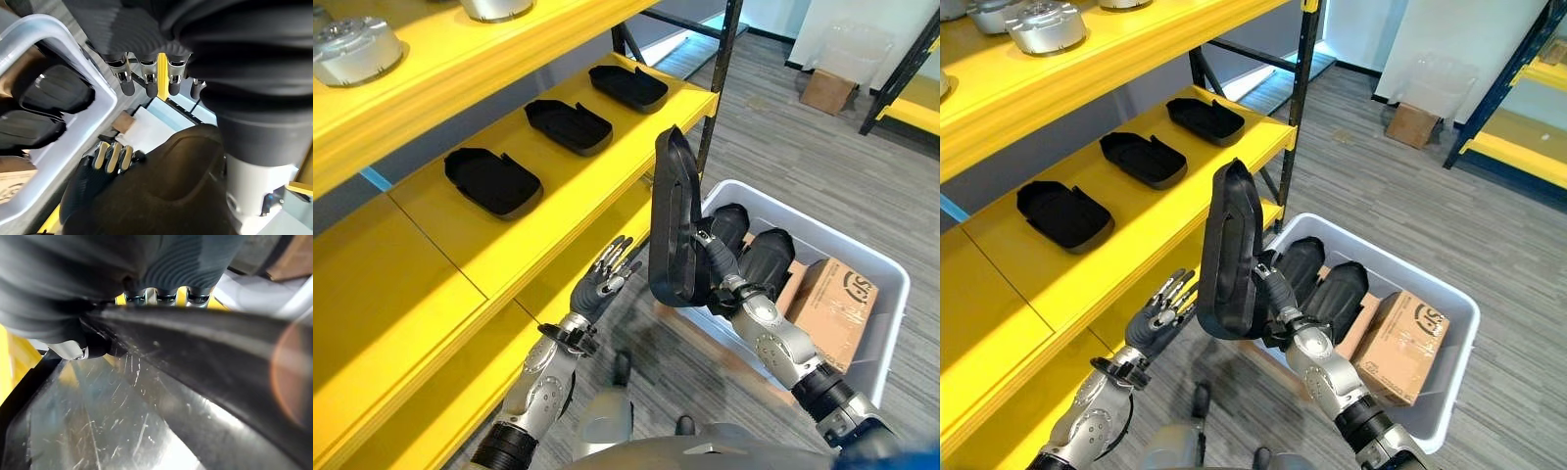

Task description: Move parts from the plastic box to the shelf.

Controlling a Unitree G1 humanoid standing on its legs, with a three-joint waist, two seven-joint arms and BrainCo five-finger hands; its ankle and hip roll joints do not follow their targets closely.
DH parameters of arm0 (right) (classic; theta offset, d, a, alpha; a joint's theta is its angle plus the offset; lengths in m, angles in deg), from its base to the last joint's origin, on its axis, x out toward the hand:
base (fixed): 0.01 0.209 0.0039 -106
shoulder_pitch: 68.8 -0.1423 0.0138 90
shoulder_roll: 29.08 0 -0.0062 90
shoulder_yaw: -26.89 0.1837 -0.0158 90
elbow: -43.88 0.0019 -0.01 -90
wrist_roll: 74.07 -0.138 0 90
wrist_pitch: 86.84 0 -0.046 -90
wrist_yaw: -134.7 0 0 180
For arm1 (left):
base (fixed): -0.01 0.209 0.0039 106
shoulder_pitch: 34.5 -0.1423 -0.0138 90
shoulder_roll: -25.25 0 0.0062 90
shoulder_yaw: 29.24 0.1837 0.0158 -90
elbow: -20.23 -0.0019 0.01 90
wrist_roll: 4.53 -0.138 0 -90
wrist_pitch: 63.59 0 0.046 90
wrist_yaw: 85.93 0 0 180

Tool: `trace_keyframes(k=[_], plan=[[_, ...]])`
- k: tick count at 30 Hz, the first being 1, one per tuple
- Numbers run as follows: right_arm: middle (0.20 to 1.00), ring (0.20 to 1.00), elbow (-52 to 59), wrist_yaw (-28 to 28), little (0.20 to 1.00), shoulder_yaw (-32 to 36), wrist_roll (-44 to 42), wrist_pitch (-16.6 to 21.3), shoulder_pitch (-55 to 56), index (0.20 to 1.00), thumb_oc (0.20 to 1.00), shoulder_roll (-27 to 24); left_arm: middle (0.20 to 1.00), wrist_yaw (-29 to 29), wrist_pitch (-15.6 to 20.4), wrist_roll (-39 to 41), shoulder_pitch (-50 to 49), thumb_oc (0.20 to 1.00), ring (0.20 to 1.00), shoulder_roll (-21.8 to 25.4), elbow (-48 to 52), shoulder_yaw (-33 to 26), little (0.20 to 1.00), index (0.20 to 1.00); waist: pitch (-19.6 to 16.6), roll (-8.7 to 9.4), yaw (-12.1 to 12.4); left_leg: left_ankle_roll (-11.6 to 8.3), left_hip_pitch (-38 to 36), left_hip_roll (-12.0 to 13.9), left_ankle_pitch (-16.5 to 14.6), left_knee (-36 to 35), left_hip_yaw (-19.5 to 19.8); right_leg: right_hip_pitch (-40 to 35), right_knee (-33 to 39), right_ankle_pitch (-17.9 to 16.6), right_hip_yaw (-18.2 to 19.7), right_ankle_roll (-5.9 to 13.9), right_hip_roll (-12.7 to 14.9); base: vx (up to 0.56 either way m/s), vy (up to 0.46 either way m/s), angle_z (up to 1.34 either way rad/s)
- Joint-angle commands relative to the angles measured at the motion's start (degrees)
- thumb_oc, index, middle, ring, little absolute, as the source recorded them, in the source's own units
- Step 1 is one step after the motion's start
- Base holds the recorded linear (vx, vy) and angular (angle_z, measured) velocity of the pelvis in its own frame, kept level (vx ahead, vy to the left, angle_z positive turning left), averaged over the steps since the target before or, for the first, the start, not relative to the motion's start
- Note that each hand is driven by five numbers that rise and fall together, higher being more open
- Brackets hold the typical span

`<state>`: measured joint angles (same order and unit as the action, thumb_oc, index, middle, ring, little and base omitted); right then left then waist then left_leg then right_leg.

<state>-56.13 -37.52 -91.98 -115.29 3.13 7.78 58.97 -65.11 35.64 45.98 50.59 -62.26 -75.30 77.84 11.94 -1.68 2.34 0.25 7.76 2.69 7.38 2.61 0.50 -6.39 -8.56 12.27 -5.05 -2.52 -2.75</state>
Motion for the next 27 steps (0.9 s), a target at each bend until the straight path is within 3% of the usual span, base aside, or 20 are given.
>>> trace_keyframes(k=[1,2,5,7,10,13,16,18,21,27], plan=[[0.200,0.200,6.6,-3.4,0.200,4.0,2.4,3.2,-3.9,0.200,0.200,2.5,1.000,0.1,1.8,0.7,2.2,1.000,1.000,1.0,4.1,-1.8,1.000,1.000,1.6,3.07,-0.7,-1.51,-4.9,2.6,-6.7,1.7,-5.6,4.6,-1.9,-4.2,-0.7,2.42,-0.3,-0.04,0.238,0.33],[0.200,0.200,6.0,-4.1,0.200,4.5,1.7,2.7,-4.7,0.200,0.200,1.9,1.000,0.7,1.5,0.9,2.5,1.000,1.000,0.6,3.9,-2.3,1.000,1.000,1.6,3.03,-0.9,-2.23,-4.6,5.8,-5.5,1.8,-6.1,5.0,-3.9,-3.1,-1.6,2.18,0.9,-0.04,0.280,0.29],[0.200,0.200,5.5,-4.9,0.200,4.7,1.8,1.4,-6.1,0.200,0.200,1.2,1.000,0.7,2.0,0.3,3.0,1.000,1.000,0.5,3.1,-2.3,1.000,1.000,1.3,2.88,-1.4,-2.86,-5.1,10.2,-4.2,1.1,-6.7,6.0,-7.3,-1.4,-2.9,1.77,2.9,-0.02,0.316,0.14],[0.200,0.200,5.7,-4.4,0.200,4.8,2.3,0.9,-6.9,0.200,0.200,0.2,1.000,1.1,2.5,0.0,3.5,1.000,1.000,0.2,2.2,-1.9,1.000,1.000,1.3,2.37,-2.3,-4.02,-6.0,14.2,-1.2,-0.2,-8.3,6.8,-10.3,0.2,-4.9,1.44,4.6,0.00,0.442,0.39],[0.200,0.200,6.5,-4.3,0.200,5.7,2.4,-0.6,-7.2,0.200,0.200,-1.5,1.000,-0.2,2.9,0.8,4.6,1.000,1.000,-0.1,1.0,-0.6,1.000,1.000,1.3,1.54,-4.1,-6.05,-8.1,17.1,0.3,-2.8,-12.6,7.3,-14.6,3.2,-8.0,1.55,7.1,0.08,0.553,0.77],[0.200,0.200,7.5,-4.2,0.200,6.4,1.4,-2.4,-7.2,0.200,0.200,-2.9,1.000,-1.3,4.0,0.0,5.1,1.000,1.000,0.1,0.7,0.8,1.000,1.000,1.8,0.62,-4.2,-6.58,-8.0,16.3,1.7,-2.6,-13.0,6.8,-14.8,2.9,-10.7,1.05,8.0,0.08,0.542,0.77],[0.200,0.200,7.2,-4.4,0.200,6.7,1.9,-2.8,-7.0,0.200,0.200,-3.1,1.000,-2.2,4.2,-0.5,4.5,1.000,1.000,0.3,1.8,1.3,1.000,1.000,2.1,0.13,-3.1,-6.33,-7.6,14.0,0.0,-1.8,-11.9,5.6,-13.7,2.4,-11.7,1.33,8.8,0.07,0.405,0.70],[0.200,0.200,7.5,-4.0,0.200,6.3,2.1,-3.5,-6.3,0.200,0.200,-2.9,1.000,-2.3,3.7,-0.8,3.5,1.000,1.000,0.6,2.9,1.2,1.000,1.000,2.2,-0.57,-1.8,-5.96,-8.0,11.1,-1.7,-2.1,-10.9,4.4,-12.2,1.5,-12.8,2.07,9.6,0.10,0.449,0.91],[0.200,0.200,6.8,-3.9,0.200,5.2,2.4,-3.0,-5.8,0.200,0.200,-2.5,1.000,-2.2,3.5,-1.9,2.3,1.000,1.000,1.3,4.1,1.5,1.000,1.000,1.9,-1.24,-0.1,-5.81,-8.6,9.2,-2.1,-3.5,-9.6,3.3,-10.1,0.1,-13.9,3.58,10.4,0.07,0.264,0.41],[0.200,0.200,7.2,-4.3,0.200,2.1,3.4,-1.9,-5.2,0.200,0.200,-0.9,1.000,-4.2,4.4,-1.6,0.0,1.000,1.000,2.4,6.6,1.0,1.000,1.000,1.8,-0.26,3.4,-5.08,-9.8,8.0,-2.8,-6.2,-8.7,1.5,-5.9,-2.3,-17.0,6.39,12.8,0.00,0.140,0.29]])
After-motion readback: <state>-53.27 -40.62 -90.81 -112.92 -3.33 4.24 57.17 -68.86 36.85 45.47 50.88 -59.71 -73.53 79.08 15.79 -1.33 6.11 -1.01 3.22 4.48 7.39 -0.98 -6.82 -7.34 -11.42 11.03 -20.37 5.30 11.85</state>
